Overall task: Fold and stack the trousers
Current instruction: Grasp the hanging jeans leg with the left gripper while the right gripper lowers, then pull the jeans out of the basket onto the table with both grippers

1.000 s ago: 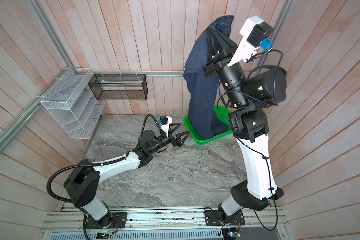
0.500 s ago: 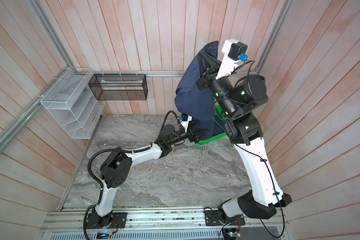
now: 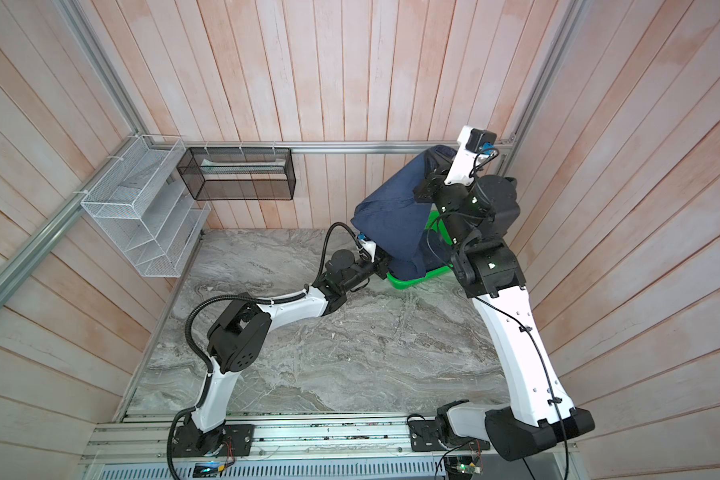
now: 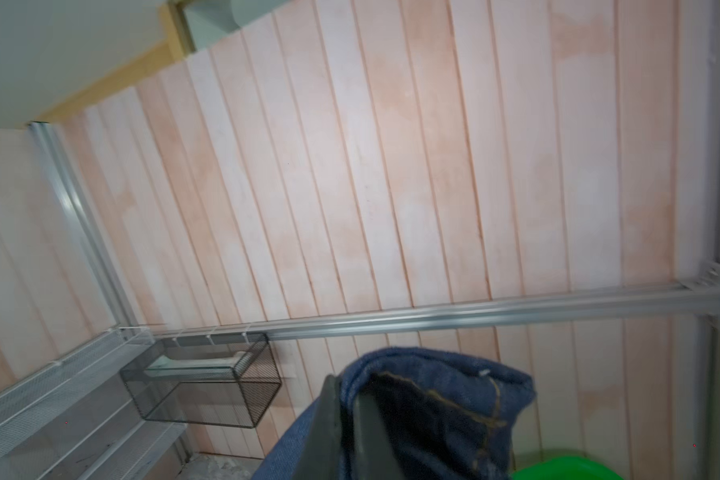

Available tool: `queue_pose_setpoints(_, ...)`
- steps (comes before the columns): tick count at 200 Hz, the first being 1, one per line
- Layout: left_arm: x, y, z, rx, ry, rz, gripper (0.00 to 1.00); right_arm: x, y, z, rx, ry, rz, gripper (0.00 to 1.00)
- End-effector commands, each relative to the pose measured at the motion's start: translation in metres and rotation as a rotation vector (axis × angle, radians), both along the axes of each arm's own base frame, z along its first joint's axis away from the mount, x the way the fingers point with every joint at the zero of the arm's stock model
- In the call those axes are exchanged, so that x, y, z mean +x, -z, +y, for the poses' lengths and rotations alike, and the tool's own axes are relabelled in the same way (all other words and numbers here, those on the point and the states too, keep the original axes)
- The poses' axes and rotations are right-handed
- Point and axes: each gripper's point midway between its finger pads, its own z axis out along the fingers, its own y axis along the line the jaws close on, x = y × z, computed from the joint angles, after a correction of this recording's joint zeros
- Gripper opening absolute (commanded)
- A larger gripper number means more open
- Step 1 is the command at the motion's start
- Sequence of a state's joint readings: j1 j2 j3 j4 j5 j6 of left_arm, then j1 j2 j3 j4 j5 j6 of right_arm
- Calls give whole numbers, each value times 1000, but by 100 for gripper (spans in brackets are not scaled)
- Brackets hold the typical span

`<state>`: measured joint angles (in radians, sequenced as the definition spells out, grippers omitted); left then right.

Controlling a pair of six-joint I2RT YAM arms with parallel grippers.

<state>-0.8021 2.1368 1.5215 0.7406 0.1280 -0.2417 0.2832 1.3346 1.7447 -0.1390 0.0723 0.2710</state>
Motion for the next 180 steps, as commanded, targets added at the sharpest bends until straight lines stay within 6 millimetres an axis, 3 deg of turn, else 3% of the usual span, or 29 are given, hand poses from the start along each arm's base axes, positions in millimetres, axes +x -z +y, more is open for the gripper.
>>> queue_pose_setpoints(1,1,-48,40,-46,-110,-87,0,56,81,-28,-7,152,248,0)
queue_pose_setpoints(28,-3,-48,63,-14,-150,-83,0,103,147,-38,-69,250,433,0)
queue_pose_setpoints(52,0,-60,81,-11,-185,-100,0,132,203,-37,-122,280,582,0)
queue_pose_setpoints(70,6,-74,90,-14,-192,-121,0,144,243,-33,-143,255,685,13)
queue_pose_setpoints(93,19,-89,93,-19,-187,-138,0,149,275,-25,-135,166,756,45)
queue_pose_setpoints(124,36,-98,89,-10,-172,-135,0,132,273,-21,-184,106,697,73)
queue_pose_setpoints(140,41,-100,88,-11,-166,-130,0,109,263,-16,-236,46,567,80)
queue_pose_setpoints(158,42,-99,84,-7,-151,-122,0,72,251,-6,-285,-17,296,89)
queue_pose_setpoints(170,43,-98,82,-4,-140,-117,0,49,257,2,-335,-46,165,96)
queue_pose_setpoints(180,43,-98,80,-4,-134,-117,0,42,271,11,-385,-95,144,97)
